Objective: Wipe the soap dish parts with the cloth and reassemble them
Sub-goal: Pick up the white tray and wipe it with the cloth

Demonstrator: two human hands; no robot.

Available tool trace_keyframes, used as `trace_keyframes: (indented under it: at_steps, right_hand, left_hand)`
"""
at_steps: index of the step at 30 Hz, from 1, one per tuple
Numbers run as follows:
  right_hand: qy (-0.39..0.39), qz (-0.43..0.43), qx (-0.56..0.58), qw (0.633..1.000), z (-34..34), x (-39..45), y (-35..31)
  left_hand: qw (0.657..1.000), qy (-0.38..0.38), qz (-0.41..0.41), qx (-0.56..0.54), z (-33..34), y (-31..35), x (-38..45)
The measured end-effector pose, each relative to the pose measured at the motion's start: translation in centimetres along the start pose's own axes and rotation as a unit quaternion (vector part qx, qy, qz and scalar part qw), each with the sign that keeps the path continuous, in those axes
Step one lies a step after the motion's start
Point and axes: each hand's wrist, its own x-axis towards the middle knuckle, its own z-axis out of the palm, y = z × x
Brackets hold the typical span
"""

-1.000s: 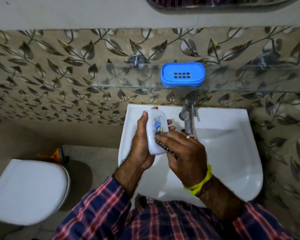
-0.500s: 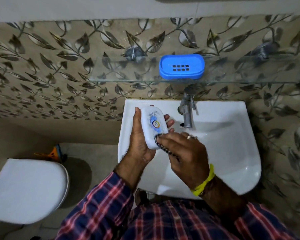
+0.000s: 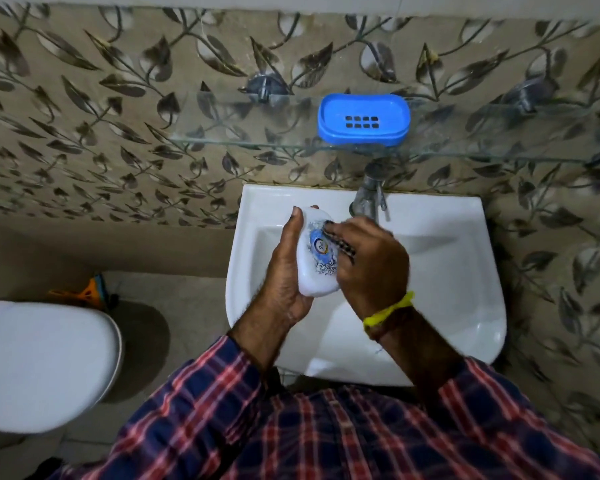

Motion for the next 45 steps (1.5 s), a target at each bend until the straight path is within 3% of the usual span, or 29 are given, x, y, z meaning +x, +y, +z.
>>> trace_keyframes:
  at_steps: [3, 7, 11, 15, 19, 23, 27, 31, 35, 39, 43, 45]
  right_hand:
    - [-0.027, -0.059, -0.010, 0.998, 0.0, -0.8, -0.8]
    - [0.012, 0.005, 0.002, 1.000, 0.4, 0.3, 0.6]
    - [-0.008, -0.069, -0.003, 0.998, 0.3, 0.6, -0.7]
    - [0.044, -0.023, 0.036, 0.998, 0.5, 1.8, 0.1]
    - [0.027, -0.127, 0.054, 0.990, 0.6, 1.9, -1.6]
    - [0.032, -0.087, 0.077, 0.993, 0.8, 1.7, -0.8]
    - [-0.005, -0.165, 0.040, 0.986, 0.7, -1.0, -0.5]
    - [0.022, -0.069, 0.070, 0.995, 1.0, -0.5, 1.2]
    - [-0.007, -0.147, 0.047, 0.988, 0.6, -1.5, 0.9]
    - [0.012, -0.045, 0.107, 0.993, 0.9, -0.5, 2.2]
    - [-0.044, -0.101, 0.120, 0.987, 0.4, -1.9, 2.0]
    - [-0.071, -0.068, 0.149, 0.984, 0.5, -2.4, 3.6]
  left_hand:
    - [1.000, -0.018, 0.007, 0.014, -0.7, 0.2, 0.0]
    - [0.997, 0.021, 0.017, 0.068, -1.4, -0.2, -0.6]
    - [0.999, -0.006, 0.008, 0.053, -1.4, 0.1, -1.0]
    - [0.997, -0.012, 0.003, 0.076, -1.3, 0.5, -1.0]
    - [0.998, -0.030, 0.001, 0.046, -1.5, 0.9, -0.4]
    - [0.999, -0.016, 0.010, 0.046, -0.9, 1.3, -0.2]
    - [1.000, -0.018, -0.005, 0.017, -1.4, 1.8, 0.1]
    - [0.999, 0.010, 0.021, 0.042, -1.4, 1.8, 0.7]
    - [0.997, 0.037, 0.032, 0.059, -1.3, 2.2, 1.3]
    - [0.996, 0.031, 0.063, 0.063, -0.7, 1.6, 1.0]
    - [0.984, 0.075, 0.062, 0.146, -0.9, 0.9, 0.3]
    - [0.975, 0.099, 0.067, 0.185, -1.8, 0.4, 0.4]
